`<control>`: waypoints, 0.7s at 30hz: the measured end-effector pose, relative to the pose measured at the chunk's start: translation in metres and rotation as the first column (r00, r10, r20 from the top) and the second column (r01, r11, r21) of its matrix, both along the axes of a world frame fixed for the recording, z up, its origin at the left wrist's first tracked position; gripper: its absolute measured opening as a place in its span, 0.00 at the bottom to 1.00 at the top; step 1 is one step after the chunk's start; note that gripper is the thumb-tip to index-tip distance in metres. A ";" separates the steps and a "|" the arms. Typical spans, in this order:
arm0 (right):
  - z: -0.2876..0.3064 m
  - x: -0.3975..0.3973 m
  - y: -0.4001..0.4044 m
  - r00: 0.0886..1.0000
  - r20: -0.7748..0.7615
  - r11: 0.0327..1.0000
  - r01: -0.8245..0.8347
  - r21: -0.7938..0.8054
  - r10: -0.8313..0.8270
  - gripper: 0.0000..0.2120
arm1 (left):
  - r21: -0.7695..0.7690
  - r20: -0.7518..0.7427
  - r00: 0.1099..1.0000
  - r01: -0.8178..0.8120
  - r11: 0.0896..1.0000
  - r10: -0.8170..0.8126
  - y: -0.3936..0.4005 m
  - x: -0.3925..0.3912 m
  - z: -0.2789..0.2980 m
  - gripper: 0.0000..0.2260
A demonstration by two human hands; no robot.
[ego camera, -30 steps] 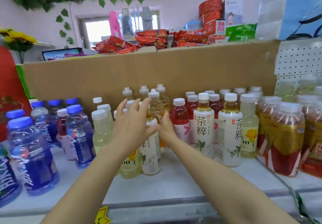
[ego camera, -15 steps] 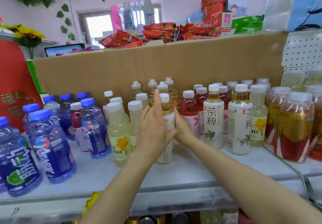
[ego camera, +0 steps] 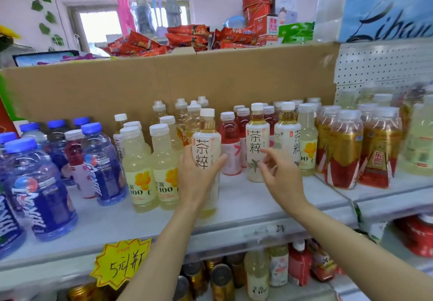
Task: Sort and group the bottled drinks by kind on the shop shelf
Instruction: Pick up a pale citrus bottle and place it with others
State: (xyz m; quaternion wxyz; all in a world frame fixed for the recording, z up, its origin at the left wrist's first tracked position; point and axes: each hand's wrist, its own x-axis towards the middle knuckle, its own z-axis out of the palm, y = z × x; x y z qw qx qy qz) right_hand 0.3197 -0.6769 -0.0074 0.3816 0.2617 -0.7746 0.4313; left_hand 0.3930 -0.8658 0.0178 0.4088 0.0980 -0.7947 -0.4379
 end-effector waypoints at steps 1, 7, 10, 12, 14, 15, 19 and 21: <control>0.000 -0.001 0.008 0.995 -0.018 0.993 0.097 -0.067 -0.099 0.20 | 0.039 -0.028 0.999 0.023 0.999 -0.022 0.004 0.003 0.003 0.27; 0.008 -0.030 0.014 0.947 0.294 0.950 0.204 -0.238 -0.130 0.47 | 0.254 -0.078 0.983 0.180 0.950 -0.165 0.029 0.003 0.024 0.22; 0.008 -0.042 0.005 0.919 0.395 0.949 0.134 -0.284 -0.012 0.51 | 0.340 -0.070 0.959 0.282 0.897 -0.275 0.037 0.000 0.027 0.21; 0.011 -0.048 0.005 0.907 0.420 0.949 0.144 -0.280 -0.014 0.50 | 0.349 -0.071 0.944 0.327 0.878 -0.323 0.042 -0.001 0.023 0.21; 0.015 -0.047 0.010 0.911 0.412 0.951 0.144 -0.272 -0.020 0.49 | 0.323 -0.080 0.939 0.343 0.882 -0.336 0.050 0.001 0.019 0.20; 0.019 -0.044 0.015 0.924 0.383 0.948 0.135 -0.287 -0.016 0.48 | 0.305 -0.085 0.937 0.347 0.887 -0.338 0.053 0.001 0.017 0.20; 0.041 -0.018 0.044 0.973 0.230 0.932 0.057 -0.358 0.029 0.45 | 0.224 -0.120 0.932 0.361 0.905 -0.342 0.078 0.000 0.020 0.20; 0.048 -0.002 0.065 0.981 0.187 0.926 0.030 -0.376 0.044 0.45 | 0.174 -0.148 0.926 0.369 0.913 -0.347 0.098 -0.001 0.023 0.20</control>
